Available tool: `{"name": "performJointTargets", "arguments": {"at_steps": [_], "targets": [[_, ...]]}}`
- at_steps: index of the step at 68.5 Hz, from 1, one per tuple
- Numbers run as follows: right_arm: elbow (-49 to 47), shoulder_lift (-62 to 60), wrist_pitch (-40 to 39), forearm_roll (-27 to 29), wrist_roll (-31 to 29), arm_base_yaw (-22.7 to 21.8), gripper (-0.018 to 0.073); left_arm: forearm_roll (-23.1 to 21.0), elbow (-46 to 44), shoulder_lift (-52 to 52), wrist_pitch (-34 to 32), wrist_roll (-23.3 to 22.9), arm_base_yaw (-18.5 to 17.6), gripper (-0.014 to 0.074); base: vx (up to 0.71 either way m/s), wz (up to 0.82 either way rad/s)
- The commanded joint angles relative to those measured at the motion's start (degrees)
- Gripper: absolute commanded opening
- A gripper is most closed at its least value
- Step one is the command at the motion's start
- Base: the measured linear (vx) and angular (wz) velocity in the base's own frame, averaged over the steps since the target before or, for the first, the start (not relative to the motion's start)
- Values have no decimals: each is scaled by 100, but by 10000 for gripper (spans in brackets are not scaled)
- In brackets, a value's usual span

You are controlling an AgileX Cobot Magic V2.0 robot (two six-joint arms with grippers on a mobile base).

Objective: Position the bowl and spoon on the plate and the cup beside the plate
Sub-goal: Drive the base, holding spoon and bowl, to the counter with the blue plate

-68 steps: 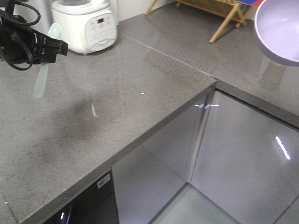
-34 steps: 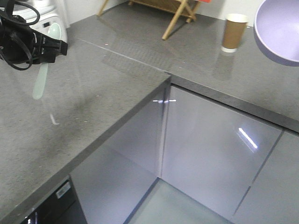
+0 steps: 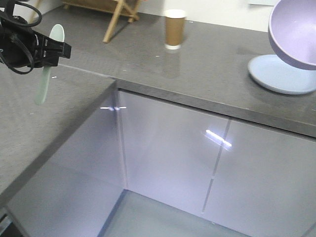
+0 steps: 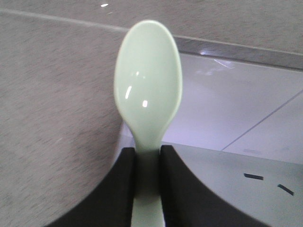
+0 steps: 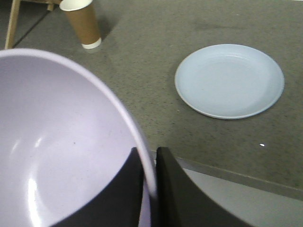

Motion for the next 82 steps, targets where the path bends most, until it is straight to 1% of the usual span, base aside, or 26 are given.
{"name": "performJointTargets", "arguments": {"at_steps": [1,36,82], "targets": [[-184,-135,-401,30,-36,-33,-6,-67,-149,-184,-317,-4,-38,-6,-1,-53],[-184,-135,-401,30,-36,-33,-6,-67,-149,-184,-317,-4,-38,-6,0,-45],[-184,-135,-393,30,-36,-33,-6,-67,-149,-184,-317,-4,-38,-6,0,-13]]}}
